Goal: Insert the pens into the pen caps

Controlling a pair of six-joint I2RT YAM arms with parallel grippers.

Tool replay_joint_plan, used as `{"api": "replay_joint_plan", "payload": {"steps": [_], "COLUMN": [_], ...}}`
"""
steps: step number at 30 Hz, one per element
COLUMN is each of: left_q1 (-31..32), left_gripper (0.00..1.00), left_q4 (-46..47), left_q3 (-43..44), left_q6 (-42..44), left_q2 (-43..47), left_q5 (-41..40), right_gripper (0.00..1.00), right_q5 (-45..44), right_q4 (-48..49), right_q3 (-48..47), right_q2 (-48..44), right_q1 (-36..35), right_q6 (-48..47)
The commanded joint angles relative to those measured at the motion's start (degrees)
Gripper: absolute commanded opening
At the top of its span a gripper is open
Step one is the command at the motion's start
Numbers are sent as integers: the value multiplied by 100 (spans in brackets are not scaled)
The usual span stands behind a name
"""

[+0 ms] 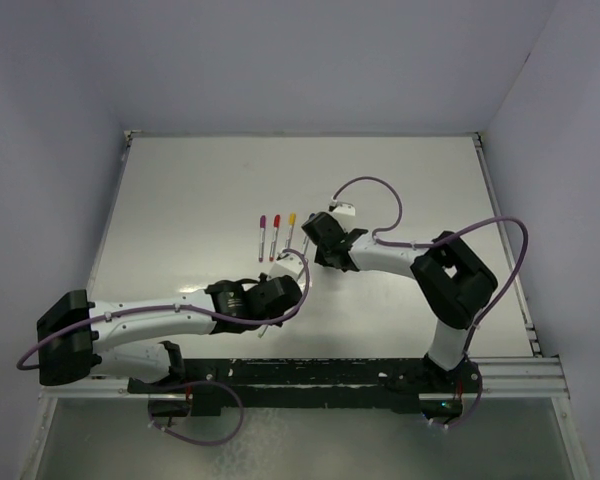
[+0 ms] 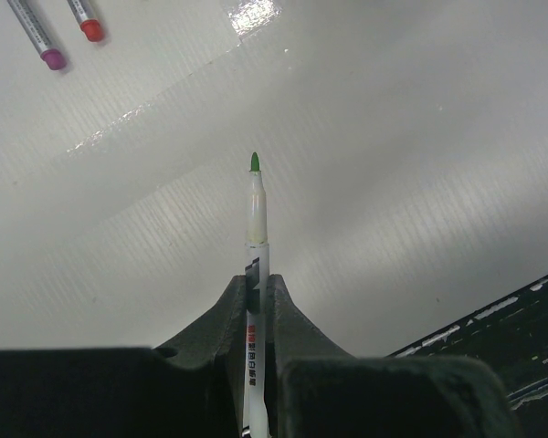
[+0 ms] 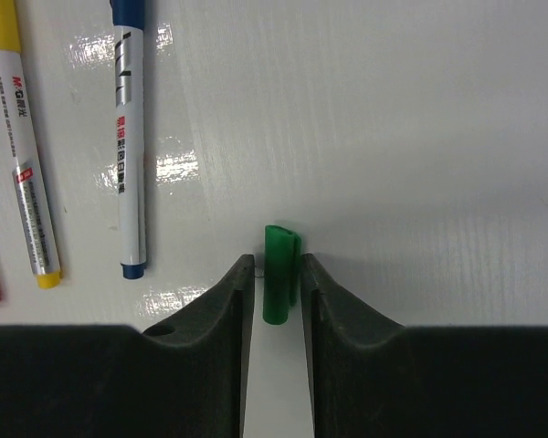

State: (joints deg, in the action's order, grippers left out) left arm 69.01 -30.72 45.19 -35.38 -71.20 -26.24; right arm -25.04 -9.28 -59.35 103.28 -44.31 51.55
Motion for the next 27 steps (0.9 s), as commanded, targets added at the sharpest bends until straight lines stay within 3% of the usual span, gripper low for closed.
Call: {"api": "replay_joint_plan", "payload": {"steps": [1, 9, 18, 27], "left_q1": [-33, -28, -63, -59], "left_gripper": [0, 0, 0, 0], "left_q4": [205, 185, 670, 2417], "left_q3": [-16, -18, -103, -747], "left_q6": [-26, -66, 57, 343], "left_q2": [159, 266, 175, 806], "left_q5": [-96, -153, -93, 116], "right_gripper": [25, 0, 0, 0], "right_q5": [109, 87, 422, -52], "right_q4": [-695, -787, -222, 863], "right_q3": [214, 559, 669, 986], "right_q2": [518, 421, -169, -2178], "right_q1": [-16, -16, -10, 4], "right_q6": [186, 205, -317, -1089]}}
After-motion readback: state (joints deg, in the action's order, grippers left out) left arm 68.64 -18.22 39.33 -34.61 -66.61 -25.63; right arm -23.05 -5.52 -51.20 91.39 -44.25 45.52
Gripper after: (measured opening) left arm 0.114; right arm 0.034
